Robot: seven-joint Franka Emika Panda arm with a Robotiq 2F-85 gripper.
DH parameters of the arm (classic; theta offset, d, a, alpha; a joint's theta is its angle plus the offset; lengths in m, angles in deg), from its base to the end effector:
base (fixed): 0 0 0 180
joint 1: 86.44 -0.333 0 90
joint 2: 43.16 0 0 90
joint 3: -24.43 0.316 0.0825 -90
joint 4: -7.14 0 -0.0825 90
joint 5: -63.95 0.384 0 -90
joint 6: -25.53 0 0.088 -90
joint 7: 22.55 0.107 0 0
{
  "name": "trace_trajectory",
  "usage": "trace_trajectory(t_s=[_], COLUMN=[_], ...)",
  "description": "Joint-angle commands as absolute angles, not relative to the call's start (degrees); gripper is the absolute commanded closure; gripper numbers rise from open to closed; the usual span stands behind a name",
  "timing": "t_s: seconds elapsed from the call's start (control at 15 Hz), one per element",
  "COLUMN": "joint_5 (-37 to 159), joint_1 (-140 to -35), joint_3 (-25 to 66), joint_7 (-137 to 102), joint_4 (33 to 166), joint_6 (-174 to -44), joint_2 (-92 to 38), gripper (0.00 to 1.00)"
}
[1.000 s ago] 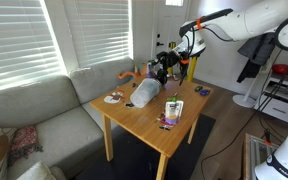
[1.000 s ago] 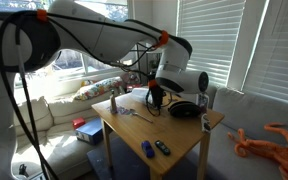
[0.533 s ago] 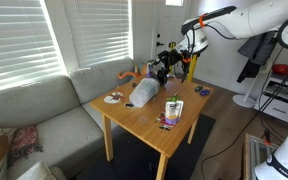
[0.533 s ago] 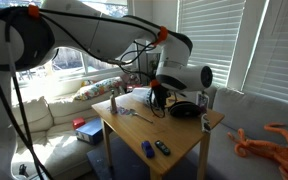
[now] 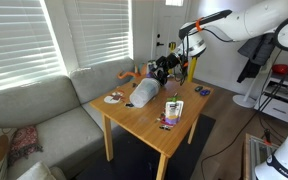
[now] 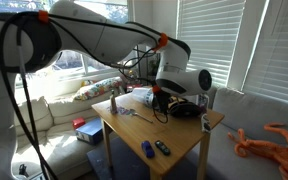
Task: Pick up the silver cup from the clear cup and put it on the table, pick up both white and purple packets with green lids and put them in the clear cup one by one
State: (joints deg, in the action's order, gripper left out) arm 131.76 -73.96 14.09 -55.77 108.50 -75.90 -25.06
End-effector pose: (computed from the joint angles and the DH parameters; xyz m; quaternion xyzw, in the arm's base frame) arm 0.6138 -0.1598 0.4075 -0.8492 0.1170 -0.1245 0.4996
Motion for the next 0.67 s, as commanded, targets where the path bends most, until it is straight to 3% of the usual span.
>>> trace_trajectory(t_s=[0.0,0.47,0.6], joint_5=[131.0,130.87,130.98], joint_1=[-74.0,-73.7,-73.74], joint_3=[14.89,15.02,15.01], joint_7=[-55.48,-54.85,-54.69], joint_4=[108.52,108.48,108.67], joint_6=[-77.7,-77.07,-77.22], joint_2=[-24.24,-23.77,-24.13], gripper=[0.49,0.98,1.0])
